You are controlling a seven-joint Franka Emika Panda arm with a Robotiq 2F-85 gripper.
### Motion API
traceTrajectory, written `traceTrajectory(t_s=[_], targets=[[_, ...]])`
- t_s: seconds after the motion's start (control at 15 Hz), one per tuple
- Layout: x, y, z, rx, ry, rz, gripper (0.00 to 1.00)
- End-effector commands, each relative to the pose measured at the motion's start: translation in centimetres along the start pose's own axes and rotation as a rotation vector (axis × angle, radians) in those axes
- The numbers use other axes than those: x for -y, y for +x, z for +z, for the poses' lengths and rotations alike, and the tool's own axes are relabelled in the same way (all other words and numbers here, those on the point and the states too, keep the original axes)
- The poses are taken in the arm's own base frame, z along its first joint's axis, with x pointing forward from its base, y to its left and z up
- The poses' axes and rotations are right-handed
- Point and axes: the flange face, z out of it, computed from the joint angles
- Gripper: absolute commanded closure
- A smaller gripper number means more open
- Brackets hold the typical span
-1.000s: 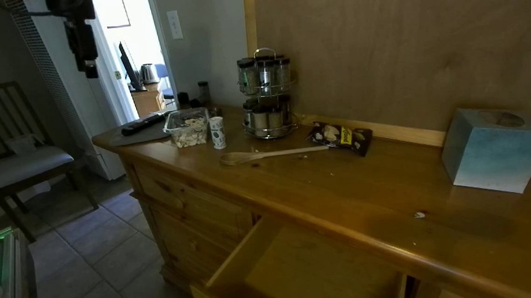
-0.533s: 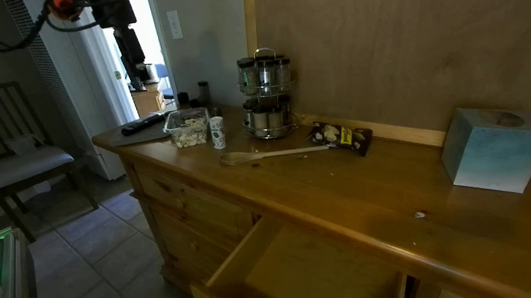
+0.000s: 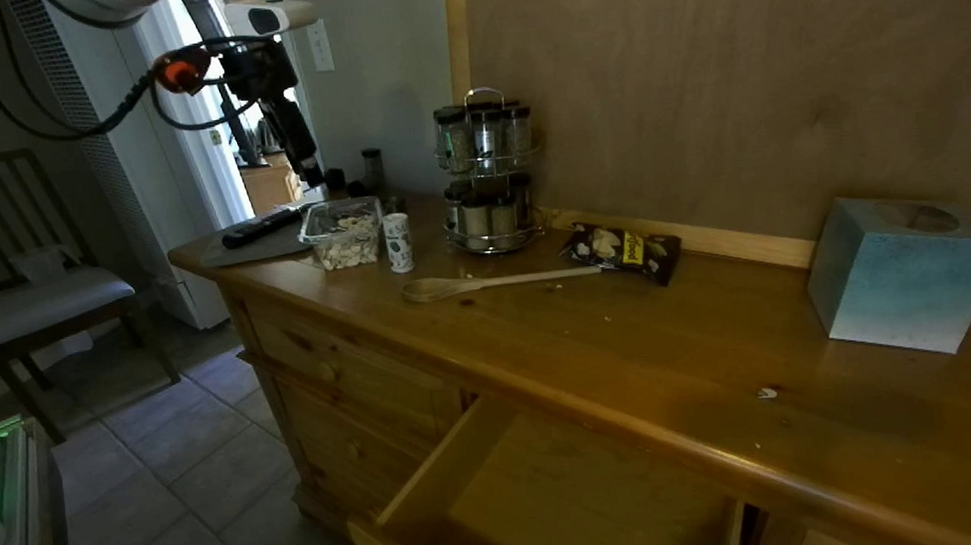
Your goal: Put the white container in the open drawer.
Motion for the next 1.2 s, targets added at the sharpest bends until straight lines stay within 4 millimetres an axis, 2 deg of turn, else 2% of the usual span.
traceTrajectory(t_s=[0.0, 0.53, 1.13], targets=[[-1.1, 0.9, 2.5, -0.033, -0.012, 0.043, 0.00], [-2.2, 2.7, 6.9, -0.070, -0.011, 0.090, 0.00], [-0.7, 4.1, 10.6, -0.083, 0.000, 0.134, 0.00]])
